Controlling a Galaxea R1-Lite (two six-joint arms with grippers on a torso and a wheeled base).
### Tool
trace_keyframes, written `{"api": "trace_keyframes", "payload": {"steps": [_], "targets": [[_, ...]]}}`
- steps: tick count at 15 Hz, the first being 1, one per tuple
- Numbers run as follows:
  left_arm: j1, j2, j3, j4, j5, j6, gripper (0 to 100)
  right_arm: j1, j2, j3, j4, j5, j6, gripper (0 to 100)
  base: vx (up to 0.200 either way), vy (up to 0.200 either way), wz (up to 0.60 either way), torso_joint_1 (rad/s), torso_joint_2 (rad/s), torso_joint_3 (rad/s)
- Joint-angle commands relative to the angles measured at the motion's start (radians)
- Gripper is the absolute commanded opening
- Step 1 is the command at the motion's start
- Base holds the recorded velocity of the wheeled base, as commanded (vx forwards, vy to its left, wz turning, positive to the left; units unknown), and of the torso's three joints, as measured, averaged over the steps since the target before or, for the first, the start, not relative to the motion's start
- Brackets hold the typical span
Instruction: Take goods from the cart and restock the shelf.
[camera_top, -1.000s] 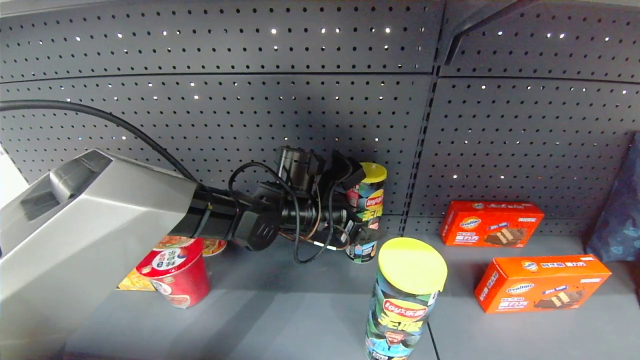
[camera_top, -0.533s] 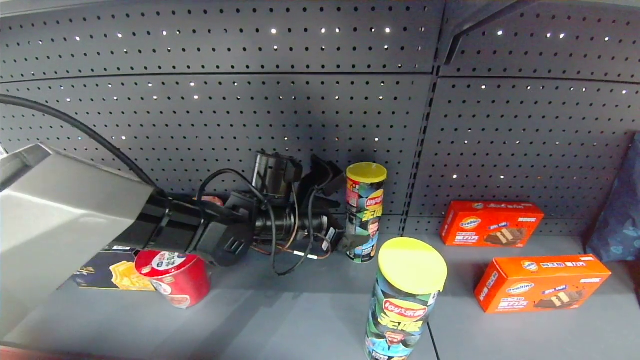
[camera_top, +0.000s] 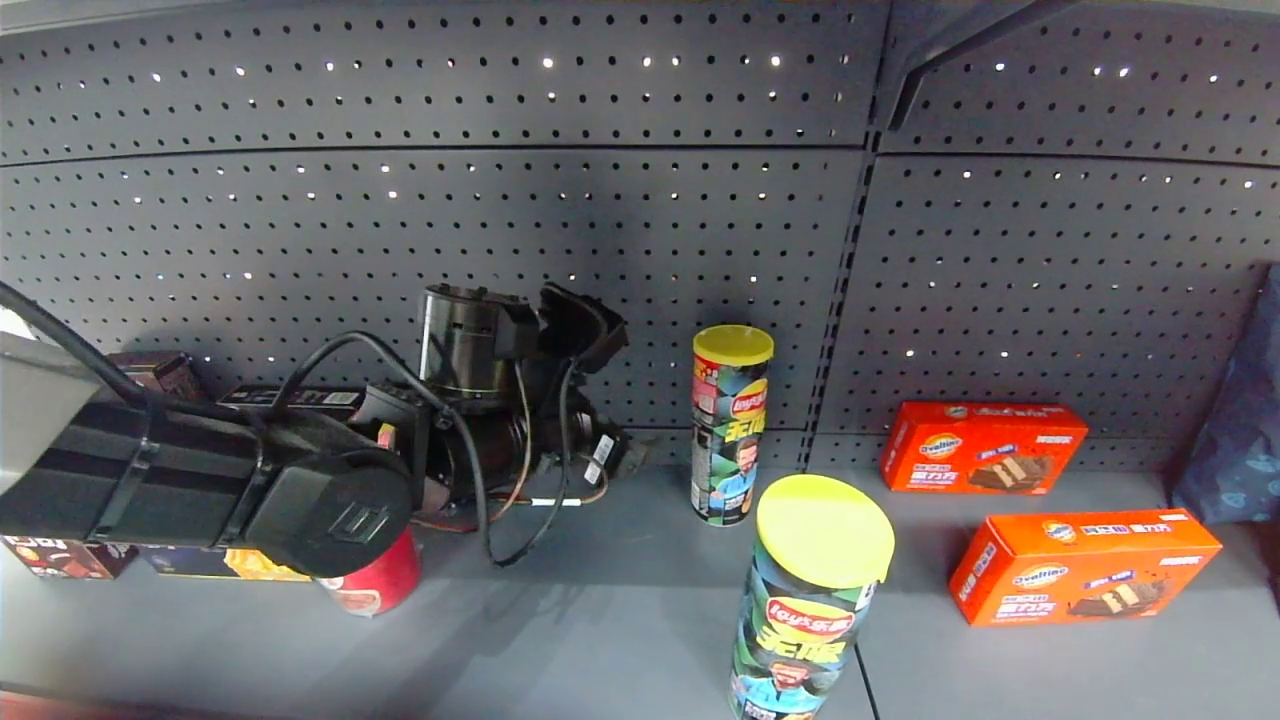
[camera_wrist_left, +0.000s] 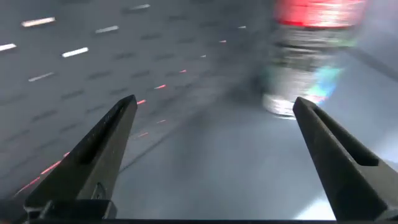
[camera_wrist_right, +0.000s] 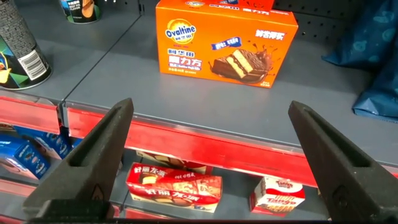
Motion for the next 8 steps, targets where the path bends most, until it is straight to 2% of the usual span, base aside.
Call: {"api": "trace_keyframes", "payload": {"steps": [1, 3, 8], "targets": [[-0.004, -0.003, -0.004, 0.0, 0.075, -0.005, 100, 0.001, 0.002, 0.0, 0.0, 0.0, 0.0, 100, 0.0, 0.0, 0.0, 0.0, 0.0, 0.0], [-0.006, 0.026, -0.009, 0.002, 0.098, -0.005, 100, 0.001, 0.002, 0.0, 0.0, 0.0, 0.001, 100, 0.0, 0.0, 0.0, 0.0, 0.0, 0.0], [-0.046, 0.139, -0.11, 0.008, 0.252, -0.005, 100, 0.001, 0.002, 0.0, 0.0, 0.0, 0.021, 100, 0.0, 0.0, 0.0, 0.0, 0.0, 0.0]]}}
